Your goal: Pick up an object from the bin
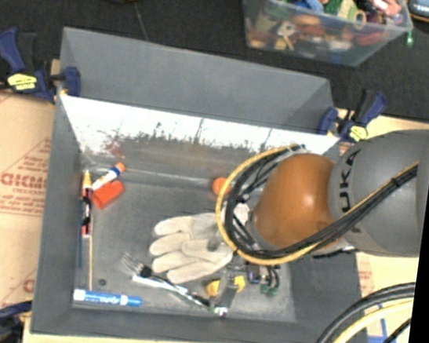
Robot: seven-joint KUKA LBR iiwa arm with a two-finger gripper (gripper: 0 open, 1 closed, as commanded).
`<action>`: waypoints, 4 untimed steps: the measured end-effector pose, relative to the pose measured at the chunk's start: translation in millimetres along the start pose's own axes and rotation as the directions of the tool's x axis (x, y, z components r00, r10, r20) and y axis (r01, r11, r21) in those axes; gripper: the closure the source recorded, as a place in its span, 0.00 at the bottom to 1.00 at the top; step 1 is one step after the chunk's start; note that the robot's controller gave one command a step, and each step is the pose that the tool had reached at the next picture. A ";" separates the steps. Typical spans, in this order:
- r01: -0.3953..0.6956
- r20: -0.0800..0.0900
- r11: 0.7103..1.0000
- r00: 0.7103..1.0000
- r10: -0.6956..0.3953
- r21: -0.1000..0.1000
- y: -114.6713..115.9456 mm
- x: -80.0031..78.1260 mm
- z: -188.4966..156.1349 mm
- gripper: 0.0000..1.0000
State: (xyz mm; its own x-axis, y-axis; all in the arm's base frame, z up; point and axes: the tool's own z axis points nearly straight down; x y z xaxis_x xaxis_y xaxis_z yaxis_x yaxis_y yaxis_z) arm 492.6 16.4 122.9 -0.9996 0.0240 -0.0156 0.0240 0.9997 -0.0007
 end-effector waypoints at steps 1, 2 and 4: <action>-0.010 0.008 1.000 1.000 0.010 0.001 -18.2 -12.5 47.3 0.00; -0.061 0.001 0.998 0.998 0.061 -0.001 0.9 -2.0 44.5 0.00; -0.012 0.014 1.000 1.000 0.012 0.001 -14.4 -5.0 50.3 1.00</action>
Offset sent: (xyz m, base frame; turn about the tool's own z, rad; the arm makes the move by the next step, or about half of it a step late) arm 0.0006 0.0039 -0.0447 0.0677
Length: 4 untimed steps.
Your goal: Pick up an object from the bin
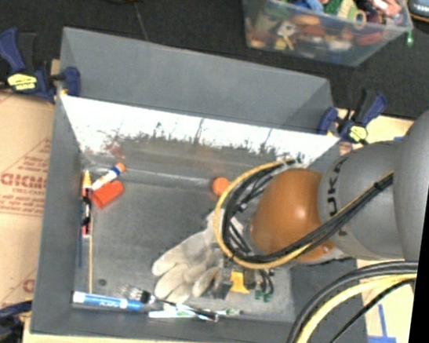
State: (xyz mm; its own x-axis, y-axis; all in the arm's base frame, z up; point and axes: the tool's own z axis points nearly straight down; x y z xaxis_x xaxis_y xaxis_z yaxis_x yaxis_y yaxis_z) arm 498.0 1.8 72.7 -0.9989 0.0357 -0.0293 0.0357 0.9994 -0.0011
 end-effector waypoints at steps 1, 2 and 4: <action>0.011 0.005 1.000 1.000 -0.011 0.001 -2.2 1.7 -32.5 1.00; 0.020 0.004 1.000 1.000 -0.020 -0.001 12.6 2.4 -105.1 1.00; 0.040 0.003 0.999 0.999 -0.040 0.001 -1.2 12.2 -210.5 1.00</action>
Offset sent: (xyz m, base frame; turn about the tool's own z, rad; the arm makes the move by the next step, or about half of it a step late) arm -0.0056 0.0134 0.1050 -0.0176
